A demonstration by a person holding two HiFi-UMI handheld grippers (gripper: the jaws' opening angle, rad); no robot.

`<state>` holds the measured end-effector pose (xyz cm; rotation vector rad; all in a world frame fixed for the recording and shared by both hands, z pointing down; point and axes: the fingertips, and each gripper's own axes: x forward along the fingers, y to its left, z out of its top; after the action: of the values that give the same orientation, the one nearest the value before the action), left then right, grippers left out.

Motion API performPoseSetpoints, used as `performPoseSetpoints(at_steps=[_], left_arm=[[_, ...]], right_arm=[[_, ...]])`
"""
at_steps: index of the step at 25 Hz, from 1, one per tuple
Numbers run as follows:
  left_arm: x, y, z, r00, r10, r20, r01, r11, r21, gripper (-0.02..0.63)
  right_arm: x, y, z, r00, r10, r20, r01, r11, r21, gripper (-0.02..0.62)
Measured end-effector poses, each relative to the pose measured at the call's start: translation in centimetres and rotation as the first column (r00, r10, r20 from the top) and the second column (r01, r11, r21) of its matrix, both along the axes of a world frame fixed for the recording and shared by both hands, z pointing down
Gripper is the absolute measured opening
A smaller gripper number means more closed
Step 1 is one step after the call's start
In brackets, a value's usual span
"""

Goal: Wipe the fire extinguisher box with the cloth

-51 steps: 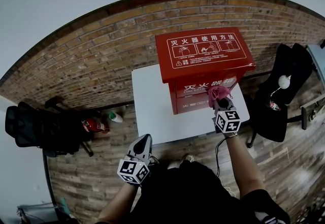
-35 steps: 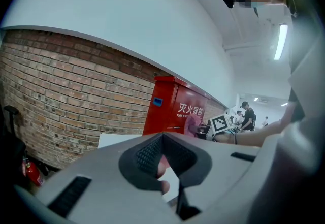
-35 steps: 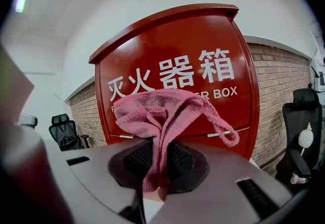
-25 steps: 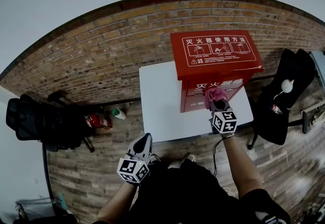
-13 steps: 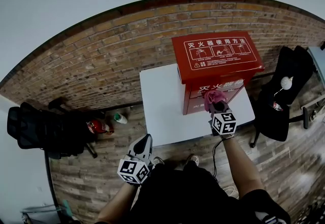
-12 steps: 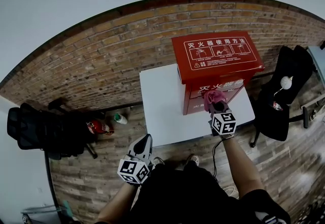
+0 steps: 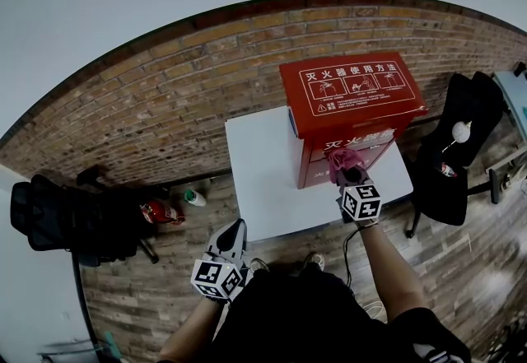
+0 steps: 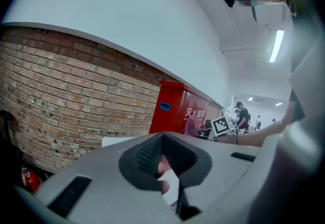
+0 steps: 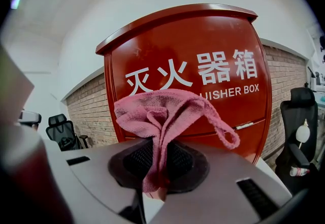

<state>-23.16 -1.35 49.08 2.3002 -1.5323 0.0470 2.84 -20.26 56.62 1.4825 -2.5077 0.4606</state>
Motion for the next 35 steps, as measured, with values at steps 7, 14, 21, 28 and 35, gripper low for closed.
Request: performPoseSetpoints(at_steps=[7,14,21,28,35], left_arm=[[-0.6,-0.1,0.0,1.0,0.006,-0.002,-0.006,1.0,0.003,0.017],[-1.1,-0.2,-0.2,1.0,0.015,-0.005,-0.015,1.0,0.006,0.017],[-2.0,-0.1,-0.1,1.0,0.006,-0.001,-0.006,1.0,0.006,0.017],[-2.6,0.0,0.0,1.0,0.003,-0.002,-0.003,1.0,0.0,0.017],[-2.7,-0.2,0.2,1.0,0.012,-0.013,-0.012,1.0,-0.009,0.017]], right_arm=[[-1.4,0.5,-0.2,1.0,-0.017,0.0,0.017,1.0,0.001,0.061],[-3.8,1.2,-0.3,0.999,-0.054,0.005,0.054,0.999,-0.003,0.061],[-6.6,1.8,0.1,0.995,-0.094,0.015,0.095,0.995,-0.008,0.061],[-8.1,2.0,0.1,0.994,-0.089,0.06,0.089,0.996,-0.009,0.061],[-8.7,2.3,0.7,0.993,-0.081,0.081,0.082,0.997,-0.003,0.061]])
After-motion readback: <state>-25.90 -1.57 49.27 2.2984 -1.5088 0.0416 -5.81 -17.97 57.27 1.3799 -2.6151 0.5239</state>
